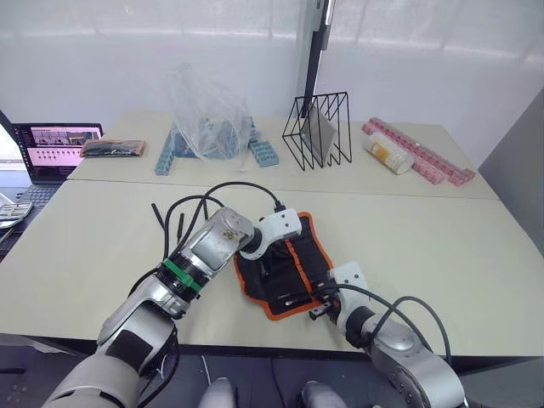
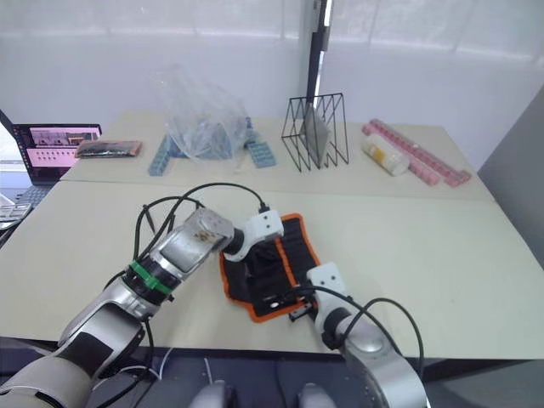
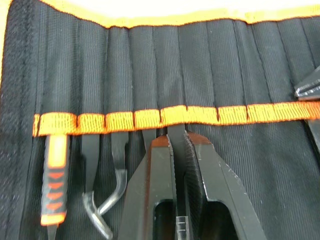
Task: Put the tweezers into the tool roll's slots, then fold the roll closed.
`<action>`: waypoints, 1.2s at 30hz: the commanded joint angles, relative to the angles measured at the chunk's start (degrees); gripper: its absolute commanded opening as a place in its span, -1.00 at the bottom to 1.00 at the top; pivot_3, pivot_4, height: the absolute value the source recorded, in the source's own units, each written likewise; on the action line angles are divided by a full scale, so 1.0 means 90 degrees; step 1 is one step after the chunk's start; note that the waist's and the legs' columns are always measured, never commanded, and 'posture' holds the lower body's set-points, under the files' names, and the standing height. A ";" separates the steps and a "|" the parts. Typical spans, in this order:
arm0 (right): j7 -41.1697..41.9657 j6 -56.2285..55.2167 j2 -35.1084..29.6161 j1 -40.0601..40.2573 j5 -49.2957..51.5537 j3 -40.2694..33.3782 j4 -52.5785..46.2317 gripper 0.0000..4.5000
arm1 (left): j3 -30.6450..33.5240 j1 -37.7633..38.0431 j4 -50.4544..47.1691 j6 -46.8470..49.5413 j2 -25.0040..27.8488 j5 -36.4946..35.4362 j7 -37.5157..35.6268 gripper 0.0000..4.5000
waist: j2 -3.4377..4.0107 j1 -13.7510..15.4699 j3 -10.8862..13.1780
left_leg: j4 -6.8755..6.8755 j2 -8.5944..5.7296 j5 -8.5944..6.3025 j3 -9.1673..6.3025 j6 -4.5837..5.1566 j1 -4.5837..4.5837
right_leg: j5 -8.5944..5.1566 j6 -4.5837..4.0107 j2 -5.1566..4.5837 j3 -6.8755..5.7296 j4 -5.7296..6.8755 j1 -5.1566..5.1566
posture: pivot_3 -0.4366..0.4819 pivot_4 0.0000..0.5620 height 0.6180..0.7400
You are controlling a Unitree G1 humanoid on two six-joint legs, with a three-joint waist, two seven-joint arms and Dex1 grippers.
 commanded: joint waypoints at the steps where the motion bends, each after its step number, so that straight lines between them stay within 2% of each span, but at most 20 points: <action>1: 0.0134 0.0635 -0.0040 0.0210 0.0115 0.0442 0.0325 -0.99 | -0.0083 0.0008 0.0440 -0.0291 -0.0331 0.0196 0.0184 -1.00 | 0.0000 0.0001 -0.0014 | 0.0000 0.0000 0.0000 0.0000 0.0000 0.0000 | 0.0000 0.0000 0.0000 0.0000 -0.0001 0.0001 | -0.05 -0.47 0.42; 5: 0.0128 0.0713 -0.0031 0.0196 0.0109 0.0478 0.0271 -0.99 | -0.0033 0.0040 0.0806 -0.0574 -0.0469 0.0325 0.0240 -1.00 | -0.0014 0.0032 -0.0056 | 0.0000 -0.0005 0.0000 -0.0006 0.0001 0.0007 | -0.0001 0.0001 -0.0001 -0.0001 -0.0008 0.0019 | -0.05 -0.47 0.42; 9: 0.0122 0.0766 -0.0026 0.0197 0.0112 0.0484 0.0237 -0.99 | 0.0042 0.0055 0.0968 -0.0752 -0.0509 0.0396 0.0228 -1.00 | -0.0015 0.0036 -0.0057 | -0.0001 -0.0009 -0.0003 -0.0019 0.0003 0.0055 | -0.0019 0.0016 0.0000 -0.0002 -0.0032 0.0091 | -0.05 -0.47 0.42; 14: 0.0100 0.0783 -0.0019 0.0216 0.0101 0.0475 0.0213 -0.99 | 0.0138 0.0049 0.0932 -0.0822 -0.0447 0.0410 0.0143 -1.00 | -0.0015 0.0033 -0.0057 | -0.0001 -0.0018 -0.0003 -0.0036 0.0003 0.0055 | -0.0040 0.0039 0.0001 -0.0002 -0.0034 0.0102 | -0.05 -0.47 0.42; 16: 0.0090 0.0784 -0.0023 0.0221 0.0092 0.0465 0.0205 -1.00 | 0.0173 0.0047 0.0773 -0.0798 -0.0320 0.0393 0.0032 -0.60 | -0.0015 0.0023 -0.0056 | -0.0001 -0.0020 -0.0003 -0.0039 0.0003 0.0053 | -0.0040 0.0039 0.0001 -0.0002 -0.0034 0.0102 | -0.05 -0.47 0.42; 24: 0.0106 0.0701 -0.0073 0.0126 0.0028 0.0341 0.0377 -1.00 | 0.0613 0.0152 -0.0687 -0.0349 0.0681 0.0106 -0.0588 0.53 | 0.0017 -0.0097 -0.0033 | -0.0008 -0.0016 -0.0003 -0.0048 0.0004 0.0044 | -0.0042 0.0023 0.0009 -0.0001 -0.0025 0.0087 | -0.05 -0.47 0.42; 28: 0.0157 0.0624 -0.0128 0.0100 -0.0001 0.0283 0.0493 -1.00 | 0.1251 0.0343 -0.1380 0.0154 0.1006 -0.0406 -0.0720 0.53 | 0.0019 -0.0099 -0.0032 | -0.0010 -0.0017 -0.0003 -0.0051 0.0003 0.0043 | -0.0045 0.0026 0.0008 -0.0001 -0.0025 0.0089 | -0.05 -0.47 0.42; 31: 0.0204 0.0556 -0.0181 0.0078 -0.0025 0.0243 0.0572 -1.00 | 0.2088 0.0785 -0.1852 0.0158 0.1312 -0.0900 -0.0695 0.53 | 0.0021 -0.0121 -0.0030 | -0.0010 -0.0015 -0.0003 -0.0052 0.0003 0.0045 | -0.0046 0.0028 0.0008 -0.0002 -0.0025 0.0089 | -0.05 -0.47 0.42; 36: 0.0334 0.0418 -0.0292 0.0068 -0.0055 0.0184 0.0683 -1.00 | 0.3553 0.2254 -0.2302 -0.0254 0.1941 -0.1139 -0.0051 0.53 | 0.0029 -0.0186 -0.0026 | -0.0020 -0.0012 -0.0004 -0.0054 0.0004 0.0050 | -0.0043 0.0019 0.0008 -0.0003 -0.0023 0.0089 | -0.05 -0.47 0.42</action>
